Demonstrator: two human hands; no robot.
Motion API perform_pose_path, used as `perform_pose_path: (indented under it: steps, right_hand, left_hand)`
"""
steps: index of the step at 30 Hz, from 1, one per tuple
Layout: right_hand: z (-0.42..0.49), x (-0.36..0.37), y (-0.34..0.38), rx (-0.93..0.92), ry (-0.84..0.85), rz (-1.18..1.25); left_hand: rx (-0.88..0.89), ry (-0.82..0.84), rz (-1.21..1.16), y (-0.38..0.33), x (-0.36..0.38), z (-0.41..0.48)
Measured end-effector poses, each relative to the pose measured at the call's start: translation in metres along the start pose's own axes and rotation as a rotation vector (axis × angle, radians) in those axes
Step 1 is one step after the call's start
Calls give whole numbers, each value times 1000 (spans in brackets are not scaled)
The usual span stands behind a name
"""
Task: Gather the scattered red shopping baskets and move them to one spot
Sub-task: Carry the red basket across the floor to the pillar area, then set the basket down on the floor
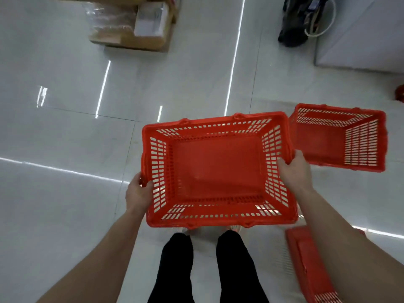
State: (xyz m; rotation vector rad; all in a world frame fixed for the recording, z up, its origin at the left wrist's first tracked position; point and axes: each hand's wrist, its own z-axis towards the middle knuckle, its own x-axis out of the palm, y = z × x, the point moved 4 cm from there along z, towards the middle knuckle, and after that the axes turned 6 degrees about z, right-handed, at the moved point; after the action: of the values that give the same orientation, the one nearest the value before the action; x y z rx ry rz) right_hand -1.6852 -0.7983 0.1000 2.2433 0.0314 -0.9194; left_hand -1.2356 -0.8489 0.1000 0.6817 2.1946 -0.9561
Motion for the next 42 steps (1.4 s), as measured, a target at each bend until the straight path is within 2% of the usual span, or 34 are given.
perform_pose_path:
  steps: [5,10,13,15,20,24,31,36,42]
  right_hand:
    - [30,40,-34,56,107,39]
    - [48,71,-62,202,217,50]
    - [46,72,-63,246,160,4]
    - [38,66,-57,255,130,-7]
    - [-12,23,-29,225,61,-23]
    - [-91,-34,-19,222,-15,-97]
    - [-270,-129,-69,476,-187,-127]
    - [-408,-169,-141,704,-337,-41]
    - [-581,-181,-242,932,-529,139]
  left_hand:
    - [-84,71,8,20,31,31]
    - [-106,197,62,24,54,60]
    - [-86,192,259,17,49,66]
    - [-17,219,303,4,41,62]
    - [333,361,433,-68,23,22]
    - [614,435,650,-141,23,-29]
    - [1201,568,887,-246,58,-193]
    - [1518,652,1019,-242,95,-346]
    - [1896,766,1192,-156,124,-539]
